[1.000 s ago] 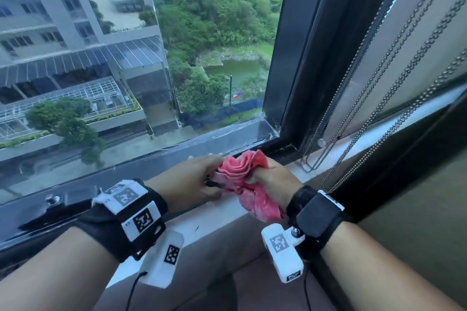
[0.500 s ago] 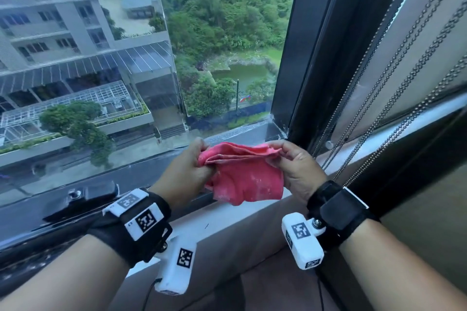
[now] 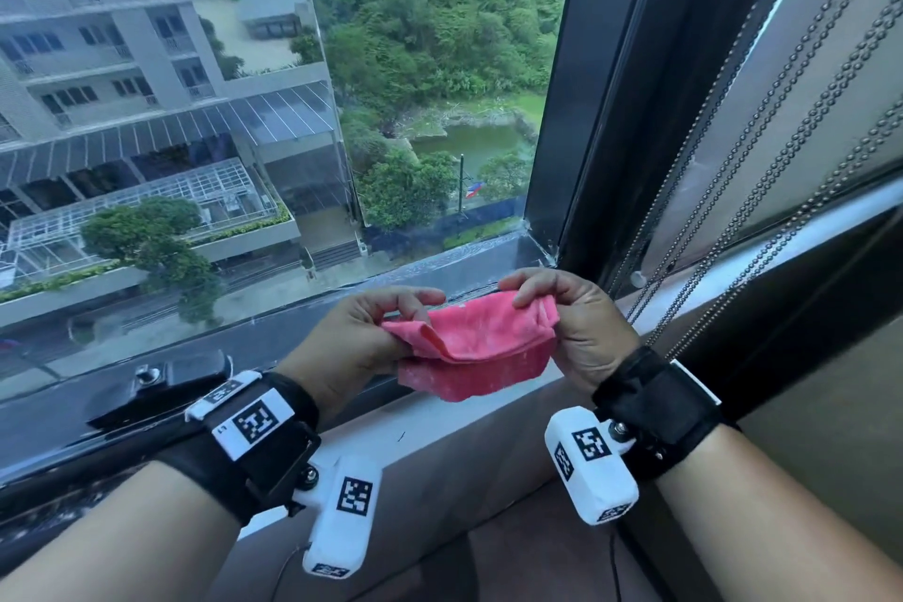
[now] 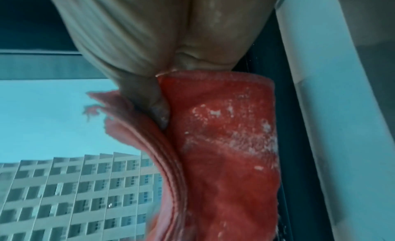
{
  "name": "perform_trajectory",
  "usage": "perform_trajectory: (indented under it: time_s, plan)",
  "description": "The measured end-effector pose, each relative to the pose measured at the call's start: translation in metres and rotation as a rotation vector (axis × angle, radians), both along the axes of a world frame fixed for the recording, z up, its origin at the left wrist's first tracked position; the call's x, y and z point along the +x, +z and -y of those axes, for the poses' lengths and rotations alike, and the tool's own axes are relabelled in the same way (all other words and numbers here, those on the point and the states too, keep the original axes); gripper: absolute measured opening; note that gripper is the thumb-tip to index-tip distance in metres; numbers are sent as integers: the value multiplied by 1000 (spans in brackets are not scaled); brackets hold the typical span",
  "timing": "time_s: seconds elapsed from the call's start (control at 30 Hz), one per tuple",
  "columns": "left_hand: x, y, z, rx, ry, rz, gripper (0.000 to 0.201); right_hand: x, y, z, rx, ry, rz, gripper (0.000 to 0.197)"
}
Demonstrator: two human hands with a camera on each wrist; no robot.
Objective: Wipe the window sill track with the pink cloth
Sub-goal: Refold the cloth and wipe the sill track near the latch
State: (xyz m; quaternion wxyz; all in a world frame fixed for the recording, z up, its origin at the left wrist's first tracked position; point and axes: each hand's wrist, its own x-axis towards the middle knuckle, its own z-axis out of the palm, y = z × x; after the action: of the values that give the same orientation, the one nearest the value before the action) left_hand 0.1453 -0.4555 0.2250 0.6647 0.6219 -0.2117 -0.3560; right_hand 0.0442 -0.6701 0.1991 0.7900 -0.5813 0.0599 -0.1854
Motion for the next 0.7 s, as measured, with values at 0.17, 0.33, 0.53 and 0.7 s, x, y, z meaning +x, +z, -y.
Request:
perform_trajectory:
  time_s: [0.17, 0.33, 0.53, 0.7]
  plan:
    - [3, -6, 15, 98, -38, -201, 66, 6, -5, 12, -237, 46, -47, 29]
    - [3, -22, 31, 331, -306, 151, 31, 7, 3, 18, -271, 134, -107, 31]
    - [-10, -25, 59, 604, -180, 618, 9, -9, -29, 31, -210, -131, -195, 50]
    - [-19, -25, 76, 768, -64, 941, 5, -30, -59, 6, -327, -421, -251, 46]
